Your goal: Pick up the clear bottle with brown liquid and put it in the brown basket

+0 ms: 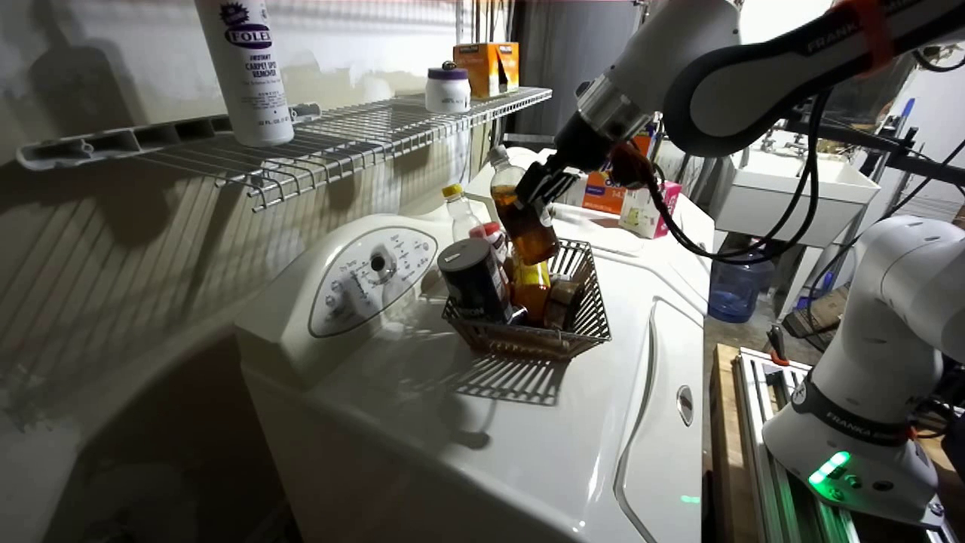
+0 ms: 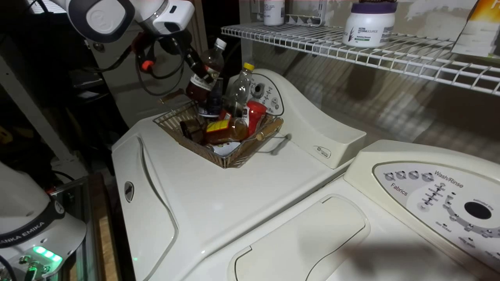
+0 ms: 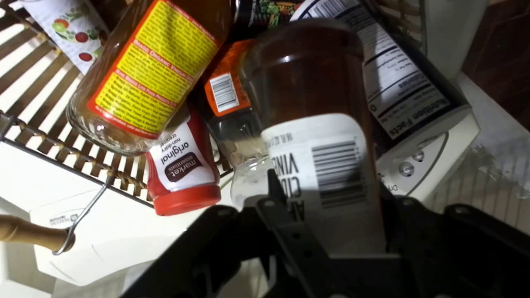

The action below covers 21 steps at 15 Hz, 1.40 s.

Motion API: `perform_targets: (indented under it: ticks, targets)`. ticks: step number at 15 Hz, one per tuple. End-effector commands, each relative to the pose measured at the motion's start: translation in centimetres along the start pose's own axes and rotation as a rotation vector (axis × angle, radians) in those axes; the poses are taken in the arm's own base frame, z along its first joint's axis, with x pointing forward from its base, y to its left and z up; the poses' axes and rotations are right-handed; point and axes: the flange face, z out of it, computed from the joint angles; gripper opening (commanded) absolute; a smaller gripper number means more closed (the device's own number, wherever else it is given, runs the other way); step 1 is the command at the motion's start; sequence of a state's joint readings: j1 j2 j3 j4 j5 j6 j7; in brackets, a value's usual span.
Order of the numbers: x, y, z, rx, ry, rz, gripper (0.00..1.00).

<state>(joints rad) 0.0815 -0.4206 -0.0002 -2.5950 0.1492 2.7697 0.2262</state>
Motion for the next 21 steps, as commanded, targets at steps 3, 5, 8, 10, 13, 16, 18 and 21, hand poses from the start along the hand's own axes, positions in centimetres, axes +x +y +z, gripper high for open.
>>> perform_targets:
  ticks: [3,5,8,10,13,16,18,21]
  targets:
    - [0.0,0.4,2.1,-0.012,-0.023,0.131,0.23]
    - [-0.4,0.4,3.1,-0.023,-0.045,0.153,0.23]
    - [-1.1,0.1,4.5,-0.039,-0.082,0.168,0.23]
    - [-1.5,0.1,5.4,-0.056,-0.101,0.176,0.23]
    - [-1.9,0.2,6.5,-0.078,-0.113,0.183,0.23]
    - [-2.3,0.2,7.3,-0.092,-0.126,0.191,0.23]
    - [-2.5,0.3,7.8,-0.099,-0.137,0.199,0.23]
    - [-2.5,0.5,8.1,-0.110,-0.143,0.212,0.73]
